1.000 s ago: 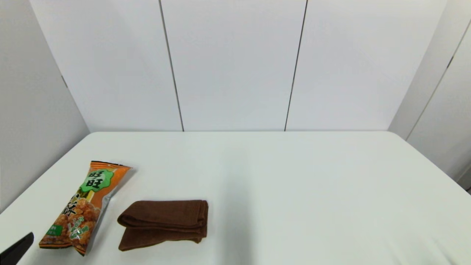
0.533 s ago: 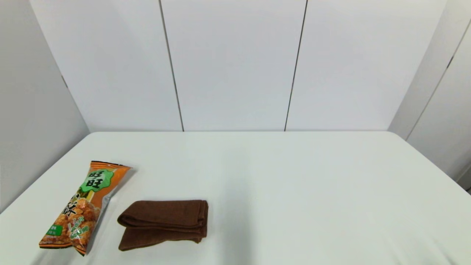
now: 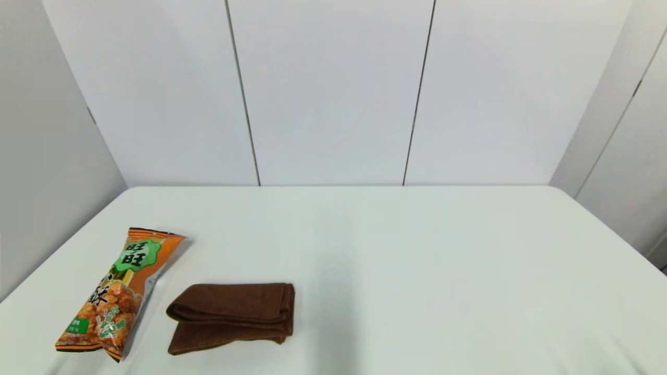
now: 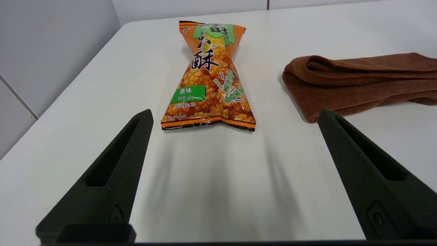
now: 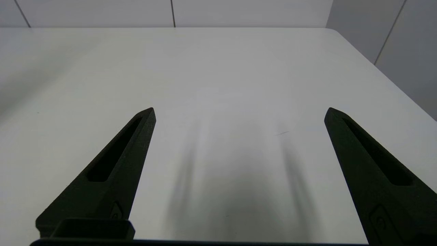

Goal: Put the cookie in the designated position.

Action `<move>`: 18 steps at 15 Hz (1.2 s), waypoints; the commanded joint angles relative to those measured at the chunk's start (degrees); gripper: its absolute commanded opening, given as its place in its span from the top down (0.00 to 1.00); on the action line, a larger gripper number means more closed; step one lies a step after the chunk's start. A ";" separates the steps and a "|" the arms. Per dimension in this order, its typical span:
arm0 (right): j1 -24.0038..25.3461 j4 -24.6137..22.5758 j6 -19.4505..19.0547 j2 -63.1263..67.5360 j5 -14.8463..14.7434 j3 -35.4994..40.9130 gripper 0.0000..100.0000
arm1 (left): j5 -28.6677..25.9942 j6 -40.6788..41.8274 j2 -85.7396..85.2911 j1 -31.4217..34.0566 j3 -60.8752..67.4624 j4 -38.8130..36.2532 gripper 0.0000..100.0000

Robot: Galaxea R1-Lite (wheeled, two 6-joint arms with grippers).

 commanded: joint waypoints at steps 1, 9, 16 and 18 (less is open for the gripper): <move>-0.06 -0.03 -0.04 0.00 0.02 0.53 0.00 | 0.06 0.00 -0.16 0.02 0.13 0.07 0.00; -0.06 -0.03 -0.04 0.09 0.02 0.53 0.00 | 0.06 -0.09 -0.16 0.02 0.13 0.07 0.00; -0.06 -0.03 -0.04 0.09 0.02 0.53 0.00 | -0.03 -0.09 -0.16 0.02 0.13 0.15 0.00; 0.02 -0.03 -0.04 0.00 0.02 0.53 0.00 | -0.03 -0.09 -0.25 0.02 0.13 0.07 0.00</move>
